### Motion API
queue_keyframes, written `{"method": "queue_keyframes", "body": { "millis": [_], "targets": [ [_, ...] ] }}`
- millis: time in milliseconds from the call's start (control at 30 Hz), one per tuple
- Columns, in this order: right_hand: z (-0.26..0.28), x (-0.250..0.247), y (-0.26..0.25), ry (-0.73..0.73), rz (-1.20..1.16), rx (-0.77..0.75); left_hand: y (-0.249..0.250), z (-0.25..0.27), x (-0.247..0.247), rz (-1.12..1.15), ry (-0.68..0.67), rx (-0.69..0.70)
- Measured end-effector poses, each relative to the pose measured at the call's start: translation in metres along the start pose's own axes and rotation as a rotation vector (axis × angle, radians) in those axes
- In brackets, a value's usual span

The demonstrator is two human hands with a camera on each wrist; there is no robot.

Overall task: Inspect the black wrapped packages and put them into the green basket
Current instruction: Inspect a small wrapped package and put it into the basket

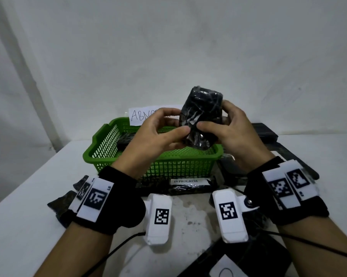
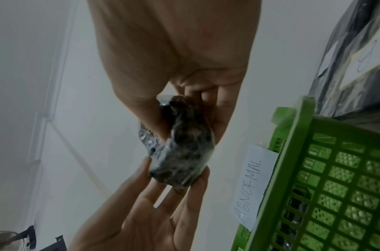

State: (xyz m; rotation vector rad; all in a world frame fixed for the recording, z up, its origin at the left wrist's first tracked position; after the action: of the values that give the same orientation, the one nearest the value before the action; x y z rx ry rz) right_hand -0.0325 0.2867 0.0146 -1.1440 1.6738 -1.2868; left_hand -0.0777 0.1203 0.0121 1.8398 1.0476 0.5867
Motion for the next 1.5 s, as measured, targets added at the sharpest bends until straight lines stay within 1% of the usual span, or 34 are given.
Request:
{"method": "queue_keyframes", "body": {
  "millis": [67, 167, 233, 300, 400, 433, 467, 533, 600, 700, 800, 867, 933, 967, 1000, 1033, 1100, 1133, 1167, 1233, 1300, 1400, 1500],
  "targets": [
    [0.002, 0.002, 0.0, -0.077, -0.034, 0.052, -0.001, 0.0, -0.003, -0.016, 0.0, 0.009],
    [0.006, 0.0, 0.0, -0.221, -0.069, 0.2, 0.003, 0.0, -0.006, -0.107, 0.026, 0.082],
    [0.007, -0.006, -0.001, -0.268, -0.115, 0.292, 0.008, 0.002, -0.003, -0.175, 0.034, 0.148],
    [0.008, -0.01, 0.0, -0.307, -0.148, 0.357, 0.011, 0.002, 0.001, -0.194, 0.019, 0.194],
    [0.01, -0.007, 0.003, -0.391, -0.197, 0.434, 0.01, 0.001, 0.001, -0.202, 0.021, 0.241],
    [0.012, -0.005, 0.003, -0.399, -0.229, 0.443, 0.011, 0.001, 0.0, -0.209, 0.026, 0.265],
    [0.012, -0.004, 0.003, -0.393, -0.261, 0.434, 0.011, 0.001, -0.001, -0.231, 0.032, 0.297],
    [0.011, -0.001, -0.001, -0.355, -0.29, 0.366, 0.012, 0.001, -0.001, -0.302, 0.038, 0.35],
    [0.008, 0.001, -0.005, -0.291, -0.297, 0.257, 0.01, 0.0, -0.001, -0.339, 0.036, 0.346],
    [0.006, 0.0, -0.01, -0.161, -0.243, 0.094, 0.003, -0.002, -0.003, -0.292, 0.051, 0.257],
    [0.003, -0.008, -0.011, 0.057, -0.118, -0.034, 0.0, -0.002, -0.004, -0.184, 0.048, 0.127],
    [0.003, -0.013, -0.009, 0.175, -0.015, -0.084, 0.001, -0.001, -0.001, -0.108, 0.023, 0.054],
    [0.004, -0.015, -0.009, 0.22, 0.081, -0.14, 0.002, -0.001, 0.001, -0.066, 0.001, 0.008],
    [0.004, -0.014, -0.009, 0.207, 0.135, -0.167, 0.002, -0.001, 0.003, -0.046, -0.007, -0.013],
    [0.004, -0.011, -0.01, 0.161, 0.18, -0.19, 0.002, -0.001, 0.004, -0.026, -0.001, -0.028],
    [0.006, -0.006, -0.01, 0.069, 0.192, -0.205, 0.001, -0.001, 0.003, -0.01, 0.024, -0.03],
    [0.009, 0.004, -0.008, -0.166, 0.091, -0.196, 0.001, -0.002, -0.003, -0.025, 0.116, 0.006],
    [0.009, 0.007, -0.008, -0.253, 0.003, -0.176, 0.0, -0.002, -0.008, -0.039, 0.156, 0.024],
    [0.009, 0.008, -0.008, -0.302, -0.084, -0.153, -0.002, -0.003, -0.011, -0.039, 0.175, 0.034],
    [0.008, 0.007, -0.011, -0.296, -0.158, -0.113, -0.002, -0.003, -0.014, -0.011, 0.172, 0.048],
    [0.005, 0.006, -0.011, -0.254, -0.116, -0.067, 0.001, -0.003, -0.013, -0.001, 0.154, 0.078],
    [0.002, 0.005, -0.004, -0.202, -0.081, 0.01, 0.006, -0.001, -0.007, -0.044, 0.088, 0.12],
    [0.003, 0.001, -0.003, -0.125, -0.064, -0.013, 0.007, 0.0, -0.005, -0.071, 0.052, 0.122]
  ]
}}
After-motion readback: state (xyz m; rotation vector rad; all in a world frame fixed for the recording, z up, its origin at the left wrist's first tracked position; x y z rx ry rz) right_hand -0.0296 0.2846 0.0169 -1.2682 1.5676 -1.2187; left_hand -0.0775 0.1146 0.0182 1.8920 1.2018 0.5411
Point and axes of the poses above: each hand's wrist, its own z-axis away from the middle knuckle, its own x-axis out of the palm, y = z × x, the point moved 5 cm from there along -z, towards the middle knuckle, and after that the axes turned 9 degrees about x, right-handed, at the moved point
